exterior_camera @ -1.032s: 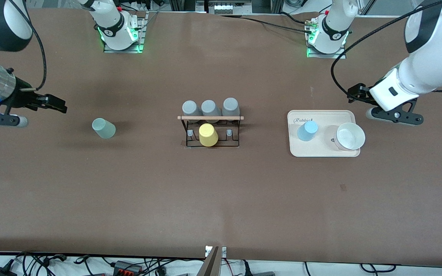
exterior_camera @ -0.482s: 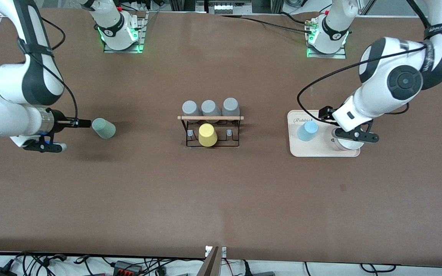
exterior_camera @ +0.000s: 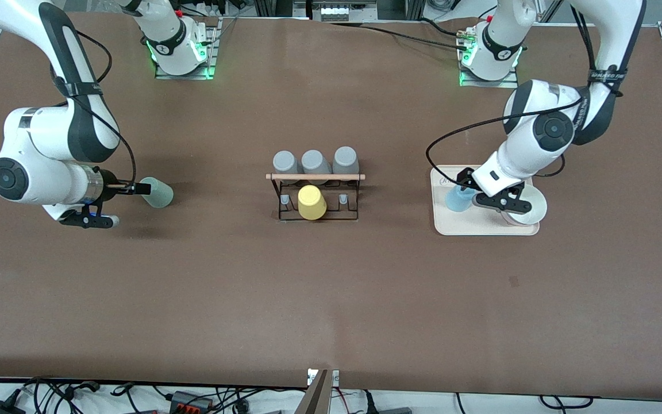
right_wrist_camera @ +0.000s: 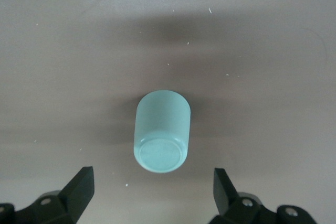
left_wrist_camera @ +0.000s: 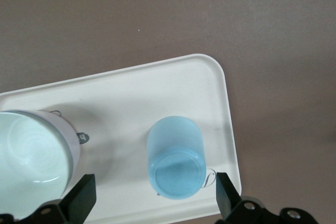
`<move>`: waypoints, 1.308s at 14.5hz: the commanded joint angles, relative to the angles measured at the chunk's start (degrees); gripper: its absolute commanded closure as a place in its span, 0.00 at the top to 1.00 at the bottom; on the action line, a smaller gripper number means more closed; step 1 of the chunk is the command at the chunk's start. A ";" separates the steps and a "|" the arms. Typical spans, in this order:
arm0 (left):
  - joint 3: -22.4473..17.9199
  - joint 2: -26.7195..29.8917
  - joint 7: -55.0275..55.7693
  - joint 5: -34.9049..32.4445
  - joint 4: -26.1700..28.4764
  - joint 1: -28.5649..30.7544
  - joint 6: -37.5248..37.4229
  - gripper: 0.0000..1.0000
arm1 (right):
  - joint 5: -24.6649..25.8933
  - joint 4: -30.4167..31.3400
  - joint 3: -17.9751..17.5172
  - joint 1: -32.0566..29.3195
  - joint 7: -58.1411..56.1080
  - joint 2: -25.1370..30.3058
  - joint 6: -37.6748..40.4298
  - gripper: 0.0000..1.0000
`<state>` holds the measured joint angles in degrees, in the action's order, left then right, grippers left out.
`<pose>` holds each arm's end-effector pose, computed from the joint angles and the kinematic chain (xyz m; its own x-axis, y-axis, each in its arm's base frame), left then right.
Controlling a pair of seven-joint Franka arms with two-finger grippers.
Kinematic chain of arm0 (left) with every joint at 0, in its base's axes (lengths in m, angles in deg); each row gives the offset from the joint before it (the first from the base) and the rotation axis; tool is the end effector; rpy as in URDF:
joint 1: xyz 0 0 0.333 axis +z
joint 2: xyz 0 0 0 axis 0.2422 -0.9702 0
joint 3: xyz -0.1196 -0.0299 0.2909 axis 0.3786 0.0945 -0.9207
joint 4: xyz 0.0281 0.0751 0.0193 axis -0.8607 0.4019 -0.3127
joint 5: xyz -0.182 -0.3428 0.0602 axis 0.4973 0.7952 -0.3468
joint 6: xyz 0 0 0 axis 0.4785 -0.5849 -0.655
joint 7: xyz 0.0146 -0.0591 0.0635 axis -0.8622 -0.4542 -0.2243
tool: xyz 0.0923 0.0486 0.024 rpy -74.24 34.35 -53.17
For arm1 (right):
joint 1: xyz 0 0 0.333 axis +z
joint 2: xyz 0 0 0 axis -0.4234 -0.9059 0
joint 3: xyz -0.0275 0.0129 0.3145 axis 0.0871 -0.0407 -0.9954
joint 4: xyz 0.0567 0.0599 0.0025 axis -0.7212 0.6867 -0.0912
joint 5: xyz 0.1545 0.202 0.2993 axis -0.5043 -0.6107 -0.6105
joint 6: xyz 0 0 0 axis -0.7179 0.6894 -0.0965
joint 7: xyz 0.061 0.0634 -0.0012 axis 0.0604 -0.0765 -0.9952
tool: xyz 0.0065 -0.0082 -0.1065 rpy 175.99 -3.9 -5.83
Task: Hang scattered cups on rack with three cups
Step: 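Reach the left gripper to the blue cup while the right gripper reaches the green cup, then close the left gripper on the blue cup while the right gripper lowers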
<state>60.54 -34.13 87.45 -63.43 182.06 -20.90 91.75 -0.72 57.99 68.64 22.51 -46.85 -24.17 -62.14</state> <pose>0.5236 -0.1323 0.2821 0.9851 -0.1659 -0.0447 -0.1649 -0.9860 0.0252 0.5773 0.0031 0.2909 0.9522 -0.0856 -0.2934 -0.0876 -0.9961 0.0064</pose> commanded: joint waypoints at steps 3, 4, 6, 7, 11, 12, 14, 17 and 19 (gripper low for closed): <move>0.62 -0.62 0.71 -0.51 2.98 -0.76 6.66 1.00 | 0.41 10.75 -0.19 -0.71 -1.37 4.68 -10.38 1.00; 0.62 -1.05 0.80 -0.51 2.98 -0.85 6.75 1.00 | 0.41 10.93 -0.19 -0.62 -1.29 5.12 -10.47 1.00; 0.62 -2.02 0.80 -0.42 2.98 -0.94 6.84 1.00 | 0.41 10.93 -0.27 -0.71 -1.29 4.60 -11.08 1.00; 0.62 -2.37 0.71 -0.42 2.98 -0.94 7.01 1.00 | 0.41 10.93 -0.19 -0.45 -1.29 4.42 -11.44 1.00; 0.62 -3.87 0.54 -0.51 3.42 -0.94 10.25 1.00 | 0.41 10.93 -0.27 -0.36 -1.29 3.37 -13.02 1.00; 0.62 -4.22 0.19 -0.51 4.29 -0.86 11.75 1.00 | 0.41 10.93 -0.27 -0.36 -1.29 3.28 -13.02 1.00; 0.62 -4.92 -0.08 -0.51 5.53 -0.50 14.73 1.00 | 0.41 11.02 -0.27 -0.53 -1.29 3.19 -13.02 1.00; 0.62 -5.28 -0.08 -0.51 7.11 -0.50 19.84 0.83 | 0.41 11.28 -0.27 -0.44 -1.29 3.19 -13.11 1.00; 0.62 -5.45 0.01 -0.51 7.55 -0.24 19.76 0.61 | 0.41 11.99 -0.27 -0.62 -1.29 2.84 -14.16 1.00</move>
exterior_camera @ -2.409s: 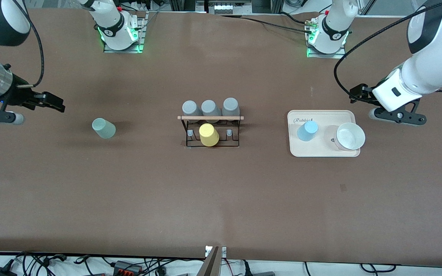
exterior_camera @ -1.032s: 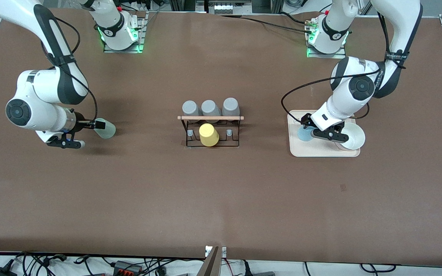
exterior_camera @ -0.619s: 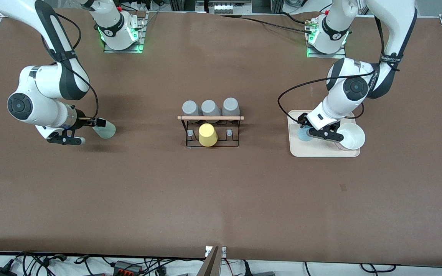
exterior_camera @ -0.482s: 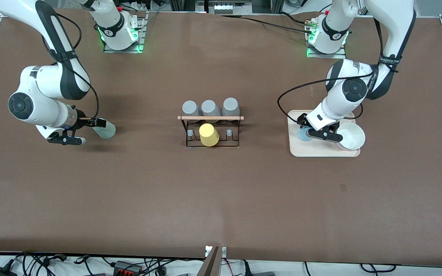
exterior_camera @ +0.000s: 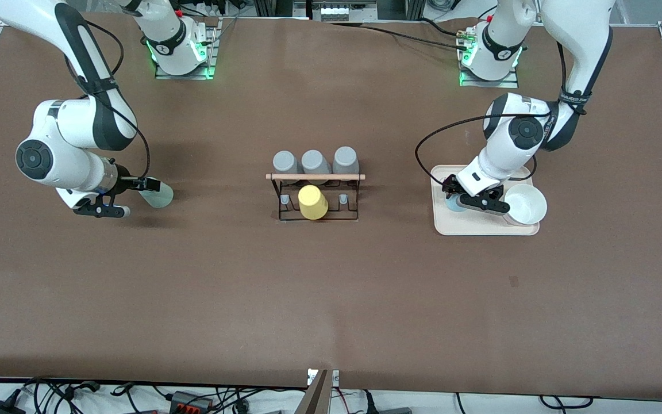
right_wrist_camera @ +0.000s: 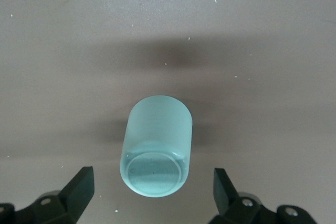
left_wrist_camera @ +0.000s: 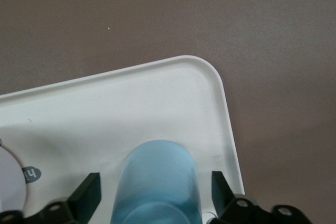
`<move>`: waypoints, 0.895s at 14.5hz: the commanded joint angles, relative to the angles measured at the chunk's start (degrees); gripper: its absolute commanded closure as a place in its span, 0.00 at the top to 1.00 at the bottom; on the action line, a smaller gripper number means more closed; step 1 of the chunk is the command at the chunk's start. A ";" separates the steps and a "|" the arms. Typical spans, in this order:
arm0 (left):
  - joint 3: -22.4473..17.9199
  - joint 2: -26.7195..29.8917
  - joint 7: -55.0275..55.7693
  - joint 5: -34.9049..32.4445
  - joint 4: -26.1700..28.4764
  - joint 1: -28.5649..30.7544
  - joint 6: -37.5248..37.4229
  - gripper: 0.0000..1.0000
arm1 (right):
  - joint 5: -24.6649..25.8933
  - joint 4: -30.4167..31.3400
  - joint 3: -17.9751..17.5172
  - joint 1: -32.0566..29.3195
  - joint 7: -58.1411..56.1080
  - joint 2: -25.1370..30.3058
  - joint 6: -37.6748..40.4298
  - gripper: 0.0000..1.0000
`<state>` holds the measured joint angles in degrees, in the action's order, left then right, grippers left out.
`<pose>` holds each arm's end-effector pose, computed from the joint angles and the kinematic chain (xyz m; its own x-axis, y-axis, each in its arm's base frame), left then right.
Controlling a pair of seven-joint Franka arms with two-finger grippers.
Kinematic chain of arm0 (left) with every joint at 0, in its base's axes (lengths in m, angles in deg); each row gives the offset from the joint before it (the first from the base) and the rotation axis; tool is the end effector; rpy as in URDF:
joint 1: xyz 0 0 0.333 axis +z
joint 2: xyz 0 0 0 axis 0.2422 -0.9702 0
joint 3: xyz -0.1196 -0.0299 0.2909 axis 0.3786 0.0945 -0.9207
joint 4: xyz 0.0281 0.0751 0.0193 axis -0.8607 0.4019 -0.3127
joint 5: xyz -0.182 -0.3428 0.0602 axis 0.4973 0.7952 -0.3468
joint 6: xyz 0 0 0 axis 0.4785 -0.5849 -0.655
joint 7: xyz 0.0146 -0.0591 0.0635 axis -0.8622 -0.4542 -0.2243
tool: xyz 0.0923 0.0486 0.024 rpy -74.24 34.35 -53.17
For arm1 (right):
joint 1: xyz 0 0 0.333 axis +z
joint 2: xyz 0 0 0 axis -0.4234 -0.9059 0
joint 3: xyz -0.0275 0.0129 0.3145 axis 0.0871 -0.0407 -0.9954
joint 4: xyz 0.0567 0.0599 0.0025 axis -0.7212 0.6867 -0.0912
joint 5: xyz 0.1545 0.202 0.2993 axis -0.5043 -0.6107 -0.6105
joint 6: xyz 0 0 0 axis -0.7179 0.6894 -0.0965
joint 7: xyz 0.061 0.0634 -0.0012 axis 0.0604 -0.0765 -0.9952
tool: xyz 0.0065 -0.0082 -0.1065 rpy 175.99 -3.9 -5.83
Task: Hang scattered cups on rack with three cups
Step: 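Close the left gripper on the blue cup while the right gripper lowers, then carry the blue cup to the rack while the right gripper grasps the green cup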
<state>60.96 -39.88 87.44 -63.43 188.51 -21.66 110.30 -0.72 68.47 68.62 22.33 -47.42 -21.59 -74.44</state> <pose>0.5050 -0.1401 0.2156 0.9819 -0.1780 0.0655 -0.1812 -0.9823 0.0470 0.5455 0.0021 0.2574 0.9723 -0.0804 -0.2193 -0.0824 -0.9966 0.0000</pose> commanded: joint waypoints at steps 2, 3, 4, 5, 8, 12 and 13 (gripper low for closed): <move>0.19 0.21 0.02 -0.51 1.46 0.61 0.86 0.48 | 0.41 1.60 -0.25 -0.62 -0.71 0.25 -2.66 1.00; 0.19 0.30 0.02 -0.51 1.46 0.61 0.42 0.44 | 0.41 1.69 -0.25 -0.62 -0.71 0.25 -2.66 1.00; 0.19 0.56 0.28 -0.51 1.29 0.61 -1.15 0.41 | 0.41 1.69 -0.25 -0.62 -0.71 0.08 -2.66 1.00; 0.11 1.00 0.19 -0.51 0.94 0.61 -2.82 0.38 | 0.41 1.69 -0.25 -0.71 -0.71 -0.44 -2.83 1.00; -0.24 2.58 0.10 -0.51 -0.82 0.70 -4.76 0.37 | 0.32 1.78 -0.25 -0.71 -0.62 -0.62 -3.44 1.00; -0.07 4.08 0.10 -0.51 -12.64 0.87 -20.79 0.37 | 0.15 2.57 -0.25 -0.71 -0.27 -1.15 -4.41 1.00; 0.02 3.47 0.10 -0.51 -18.17 0.61 -26.94 0.37 | 0.15 2.65 -0.25 -0.71 -0.27 -1.33 -4.59 1.00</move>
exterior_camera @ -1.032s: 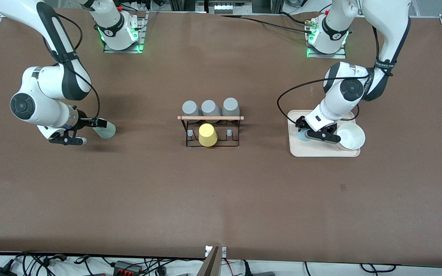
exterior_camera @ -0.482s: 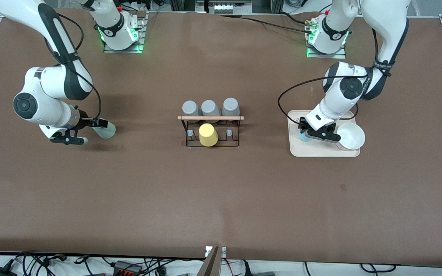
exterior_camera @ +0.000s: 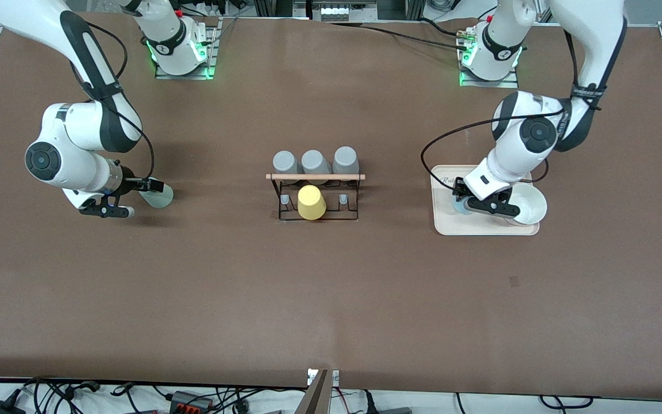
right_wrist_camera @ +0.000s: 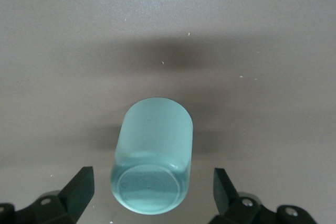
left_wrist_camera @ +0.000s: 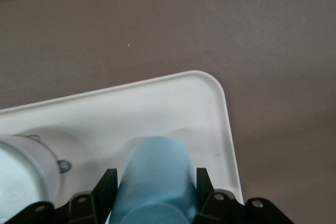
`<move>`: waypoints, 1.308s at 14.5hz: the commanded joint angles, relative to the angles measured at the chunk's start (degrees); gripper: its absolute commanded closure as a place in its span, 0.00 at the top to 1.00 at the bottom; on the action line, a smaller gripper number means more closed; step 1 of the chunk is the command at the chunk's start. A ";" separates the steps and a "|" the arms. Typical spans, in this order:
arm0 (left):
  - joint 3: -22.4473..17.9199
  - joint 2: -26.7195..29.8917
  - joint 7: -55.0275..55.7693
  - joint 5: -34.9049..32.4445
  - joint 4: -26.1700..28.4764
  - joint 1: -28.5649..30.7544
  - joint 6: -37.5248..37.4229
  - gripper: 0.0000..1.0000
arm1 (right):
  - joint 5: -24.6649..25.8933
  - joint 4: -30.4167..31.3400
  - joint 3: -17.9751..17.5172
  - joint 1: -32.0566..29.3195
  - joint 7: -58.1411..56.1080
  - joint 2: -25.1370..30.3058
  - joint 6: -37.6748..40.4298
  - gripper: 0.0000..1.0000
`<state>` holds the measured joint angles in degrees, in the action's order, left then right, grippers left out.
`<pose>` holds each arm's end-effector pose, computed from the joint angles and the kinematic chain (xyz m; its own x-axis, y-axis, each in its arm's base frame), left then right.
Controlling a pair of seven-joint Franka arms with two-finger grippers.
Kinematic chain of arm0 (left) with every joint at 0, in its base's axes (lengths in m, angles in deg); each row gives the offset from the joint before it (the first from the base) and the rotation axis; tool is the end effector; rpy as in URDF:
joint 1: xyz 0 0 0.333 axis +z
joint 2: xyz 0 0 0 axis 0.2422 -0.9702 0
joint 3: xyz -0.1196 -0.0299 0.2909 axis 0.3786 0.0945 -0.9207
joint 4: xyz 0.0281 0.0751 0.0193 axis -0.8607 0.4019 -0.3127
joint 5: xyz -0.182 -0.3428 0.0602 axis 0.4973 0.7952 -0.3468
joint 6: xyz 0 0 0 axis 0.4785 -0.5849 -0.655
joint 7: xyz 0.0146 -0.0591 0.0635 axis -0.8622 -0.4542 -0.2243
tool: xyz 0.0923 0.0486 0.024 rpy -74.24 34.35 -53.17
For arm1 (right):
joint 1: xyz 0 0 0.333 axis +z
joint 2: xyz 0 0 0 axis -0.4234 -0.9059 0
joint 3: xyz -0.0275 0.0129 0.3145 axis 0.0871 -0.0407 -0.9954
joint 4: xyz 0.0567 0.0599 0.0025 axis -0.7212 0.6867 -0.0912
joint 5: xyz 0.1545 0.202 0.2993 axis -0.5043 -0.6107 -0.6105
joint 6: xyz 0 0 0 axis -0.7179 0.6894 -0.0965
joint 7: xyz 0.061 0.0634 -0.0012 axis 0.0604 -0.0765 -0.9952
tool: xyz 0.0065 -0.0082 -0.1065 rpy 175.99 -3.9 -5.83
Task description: Hang scattered cups on rack with three cups
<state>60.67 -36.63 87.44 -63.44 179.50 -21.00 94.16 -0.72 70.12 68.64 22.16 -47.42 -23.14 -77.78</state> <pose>0.5403 -0.1384 0.2799 0.9858 -0.1679 -0.0018 -0.1678 -0.9852 0.0343 0.5399 0.0005 0.2356 0.9725 -0.0840 -0.2170 -0.0863 -0.9963 -0.0011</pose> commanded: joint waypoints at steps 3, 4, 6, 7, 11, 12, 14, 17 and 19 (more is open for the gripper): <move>0.49 -3.64 2.12 -0.33 -23.58 -2.32 -22.26 0.37 | 0.06 1.97 -0.27 -0.45 -0.01 -0.04 -2.73 1.00; 0.49 -4.70 2.56 -0.33 -27.37 -3.90 -23.16 0.37 | 0.06 2.06 -0.27 -0.54 -0.10 -0.04 -2.91 1.00; 0.49 -7.68 2.74 -0.33 -34.40 -6.45 -23.35 0.35 | 0.06 2.06 -0.27 -0.45 0.16 -0.04 -2.83 0.82; 0.40 -9.09 3.44 -0.15 -37.22 -8.55 -23.35 0.35 | 0.06 1.98 -0.27 -0.37 0.34 -0.04 -2.83 0.71; 0.40 -14.45 15.80 0.20 -44.62 -14.01 -23.35 0.33 | 0.06 1.10 -0.36 0.16 0.25 -0.04 -2.74 0.35; 0.40 -15.60 20.01 -0.06 -45.68 -15.41 -23.35 0.33 | 0.15 0.92 -0.44 0.25 0.25 -0.12 -2.65 0.24; 0.40 -17.01 27.75 0.02 -46.48 -18.23 -23.17 0.31 | 0.15 0.57 -0.44 0.86 -0.10 0.05 -2.22 0.12; 0.40 -21.13 33.04 0.02 -51.64 -21.22 -22.65 0.30 | 0.15 -1.97 -0.44 0.78 -1.15 0.40 -0.56 0.04; 0.40 -22.64 37.44 0.11 -54.65 -22.63 -22.73 0.31 | 0.15 -6.35 -0.44 0.95 -0.80 0.32 5.84 0.00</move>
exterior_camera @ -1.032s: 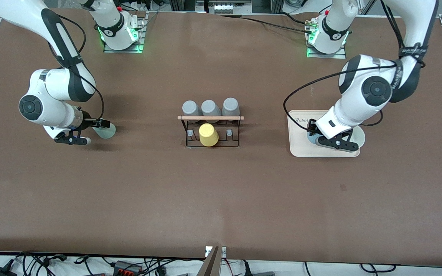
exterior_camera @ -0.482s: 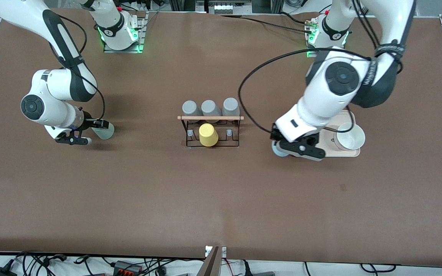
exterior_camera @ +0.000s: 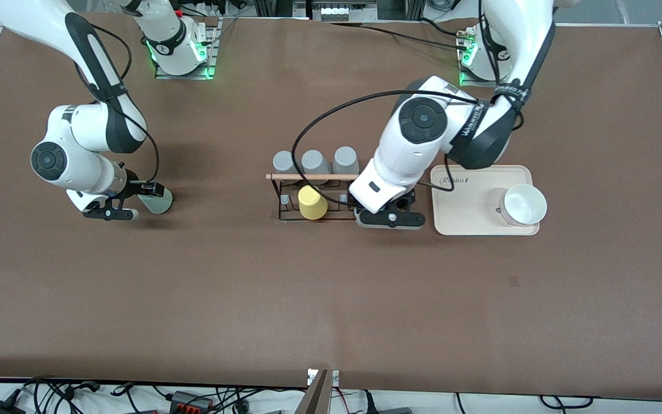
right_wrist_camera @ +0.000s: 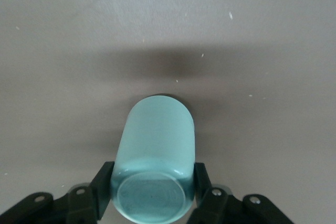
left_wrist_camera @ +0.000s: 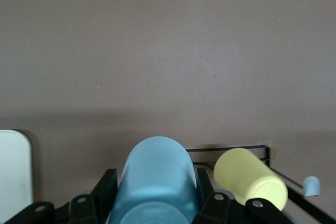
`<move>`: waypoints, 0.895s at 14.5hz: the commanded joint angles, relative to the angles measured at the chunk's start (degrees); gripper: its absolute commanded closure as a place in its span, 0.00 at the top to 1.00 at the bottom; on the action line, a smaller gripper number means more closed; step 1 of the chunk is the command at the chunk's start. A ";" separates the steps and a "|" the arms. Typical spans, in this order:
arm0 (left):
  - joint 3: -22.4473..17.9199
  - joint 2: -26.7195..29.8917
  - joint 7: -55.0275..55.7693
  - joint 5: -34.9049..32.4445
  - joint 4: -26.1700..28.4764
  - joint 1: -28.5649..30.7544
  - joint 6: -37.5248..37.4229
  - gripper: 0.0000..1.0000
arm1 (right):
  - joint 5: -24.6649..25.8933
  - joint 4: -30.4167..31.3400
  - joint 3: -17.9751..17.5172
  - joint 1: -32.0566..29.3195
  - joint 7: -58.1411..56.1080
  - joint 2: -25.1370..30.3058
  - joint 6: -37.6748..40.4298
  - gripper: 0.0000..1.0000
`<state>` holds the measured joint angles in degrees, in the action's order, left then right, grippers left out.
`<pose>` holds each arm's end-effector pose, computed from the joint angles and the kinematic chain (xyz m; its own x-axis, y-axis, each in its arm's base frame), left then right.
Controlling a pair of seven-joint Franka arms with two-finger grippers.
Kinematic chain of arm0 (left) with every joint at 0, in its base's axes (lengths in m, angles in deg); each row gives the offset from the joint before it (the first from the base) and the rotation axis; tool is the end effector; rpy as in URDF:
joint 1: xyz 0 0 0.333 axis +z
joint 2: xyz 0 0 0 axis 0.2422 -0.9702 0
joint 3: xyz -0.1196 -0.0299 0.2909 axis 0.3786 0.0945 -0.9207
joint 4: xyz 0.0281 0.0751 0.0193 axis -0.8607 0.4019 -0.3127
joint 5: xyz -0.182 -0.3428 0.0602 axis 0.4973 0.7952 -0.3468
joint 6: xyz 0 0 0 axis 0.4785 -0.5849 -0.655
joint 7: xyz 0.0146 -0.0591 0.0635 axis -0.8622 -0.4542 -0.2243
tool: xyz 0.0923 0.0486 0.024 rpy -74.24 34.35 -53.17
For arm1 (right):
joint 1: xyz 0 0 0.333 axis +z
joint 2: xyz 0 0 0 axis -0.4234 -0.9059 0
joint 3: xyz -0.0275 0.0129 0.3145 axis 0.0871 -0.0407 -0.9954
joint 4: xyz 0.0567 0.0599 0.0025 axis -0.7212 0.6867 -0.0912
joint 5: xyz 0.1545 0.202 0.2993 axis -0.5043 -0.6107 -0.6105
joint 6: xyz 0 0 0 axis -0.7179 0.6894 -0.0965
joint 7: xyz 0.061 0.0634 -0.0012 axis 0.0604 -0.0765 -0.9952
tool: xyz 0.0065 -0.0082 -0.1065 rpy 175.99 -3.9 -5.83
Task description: Hang scattered cups on rack with three cups
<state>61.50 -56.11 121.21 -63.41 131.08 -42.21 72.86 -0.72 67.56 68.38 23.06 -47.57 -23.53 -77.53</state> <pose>0.6020 -0.4165 0.4084 0.9965 0.0632 0.0551 0.0543 -0.9871 0.1503 0.5550 0.0114 0.2483 0.9809 -0.0621 -0.1843 -0.0643 -0.9979 -0.0062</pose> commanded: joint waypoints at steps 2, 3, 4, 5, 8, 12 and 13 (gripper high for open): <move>-0.52 -3.16 5.27 -0.26 -6.24 -2.91 -1.43 0.31 | 0.15 -8.37 -0.18 -0.12 -0.48 0.26 12.10 0.00; -0.52 -3.16 5.28 -0.35 -5.97 -3.27 -1.43 0.30 | 0.06 -9.69 -0.27 -0.04 -0.56 0.35 13.43 0.00; -0.44 -3.25 5.28 -0.35 -5.80 -3.36 -1.43 0.30 | -0.02 -10.84 -0.27 0.14 -0.56 0.35 14.66 0.00; -0.35 -3.42 5.36 -0.01 -5.62 -3.45 -1.43 0.30 | -0.11 -12.15 -0.27 0.75 -0.56 0.35 16.59 0.00; -0.35 -4.30 5.63 0.35 -5.36 -5.56 -1.95 0.30 | -0.37 -15.32 -0.27 1.89 0.31 0.43 21.17 0.00; -0.35 -4.57 5.36 0.26 -3.25 -6.52 -1.96 0.29 | -3.54 -23.04 -0.27 5.84 0.58 0.26 27.23 0.00; -0.43 -4.57 5.28 -0.17 -2.55 -7.22 -1.96 0.29 | -3.63 -24.72 -0.27 7.42 0.49 -0.09 27.94 0.00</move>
<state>61.51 -60.92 126.32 -63.41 128.01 -48.41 71.77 -3.44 47.04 68.04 27.83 -47.54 -23.04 -52.64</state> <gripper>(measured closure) 0.348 0.348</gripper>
